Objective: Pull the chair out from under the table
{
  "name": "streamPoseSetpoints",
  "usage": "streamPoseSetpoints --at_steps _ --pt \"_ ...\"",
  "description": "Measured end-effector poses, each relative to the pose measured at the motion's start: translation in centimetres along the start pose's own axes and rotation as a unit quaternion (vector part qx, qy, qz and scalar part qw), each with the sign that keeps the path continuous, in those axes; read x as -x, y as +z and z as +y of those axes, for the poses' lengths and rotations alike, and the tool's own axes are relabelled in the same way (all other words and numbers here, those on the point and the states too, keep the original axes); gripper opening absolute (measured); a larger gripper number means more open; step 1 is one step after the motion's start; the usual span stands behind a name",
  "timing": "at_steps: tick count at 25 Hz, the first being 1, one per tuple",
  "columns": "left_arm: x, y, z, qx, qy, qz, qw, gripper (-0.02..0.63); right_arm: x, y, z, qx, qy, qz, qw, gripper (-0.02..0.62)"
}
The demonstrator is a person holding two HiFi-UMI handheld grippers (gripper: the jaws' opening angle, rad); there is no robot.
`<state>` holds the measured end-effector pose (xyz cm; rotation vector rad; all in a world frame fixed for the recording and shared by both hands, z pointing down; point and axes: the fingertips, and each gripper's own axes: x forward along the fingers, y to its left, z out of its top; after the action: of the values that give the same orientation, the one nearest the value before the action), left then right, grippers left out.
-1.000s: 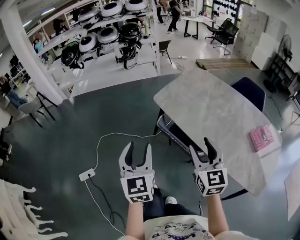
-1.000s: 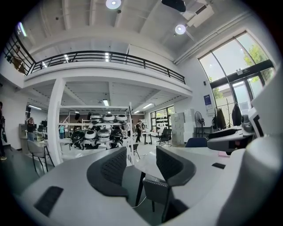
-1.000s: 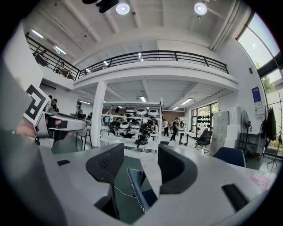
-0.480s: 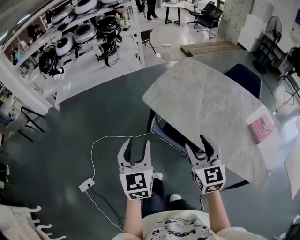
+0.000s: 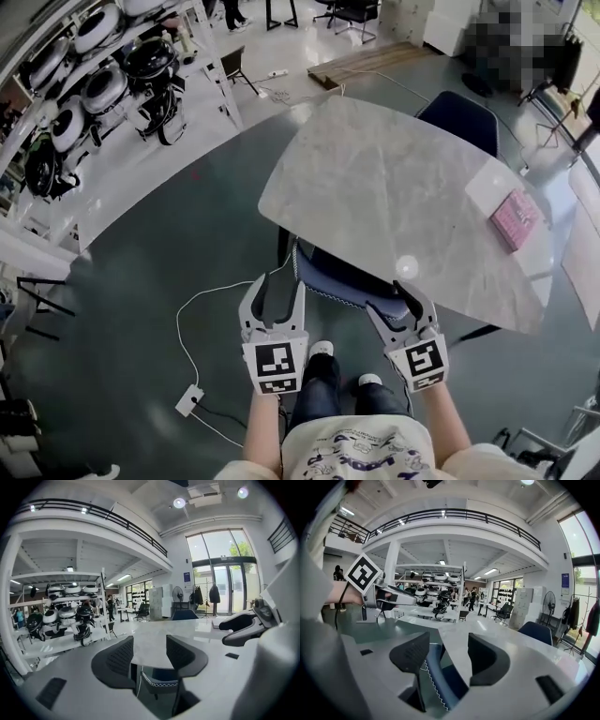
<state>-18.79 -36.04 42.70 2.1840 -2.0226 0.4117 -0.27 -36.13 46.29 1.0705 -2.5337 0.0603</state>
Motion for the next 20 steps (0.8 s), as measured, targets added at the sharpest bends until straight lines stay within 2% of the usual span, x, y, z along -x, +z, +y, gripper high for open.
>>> streamPoseSetpoints --at_steps 2,5,10,16,20 --pt "-1.3 -1.1 -0.6 -0.008 -0.028 0.009 0.9995 0.227 -0.3 -1.1 0.1 -0.011 -0.008 0.017 1.0 0.267" --pt "-3.4 -2.8 -1.1 -0.024 -0.072 0.026 0.9968 0.232 -1.5 -2.6 -0.2 -0.002 -0.018 0.028 0.999 0.27" --pt "-5.9 -5.7 -2.1 -0.052 -0.138 0.05 0.9878 0.238 -2.4 -5.3 -0.5 -0.012 -0.035 0.068 0.997 0.275" --pt "-6.7 -9.7 -3.8 -0.107 -0.21 0.082 0.9683 0.262 -1.6 -8.9 -0.5 -0.014 -0.044 0.112 0.993 0.279" --pt "-7.5 -12.1 -4.4 -0.148 -0.236 0.101 0.9551 0.275 -1.5 -11.4 -1.0 -0.014 -0.042 0.14 0.989 0.279"
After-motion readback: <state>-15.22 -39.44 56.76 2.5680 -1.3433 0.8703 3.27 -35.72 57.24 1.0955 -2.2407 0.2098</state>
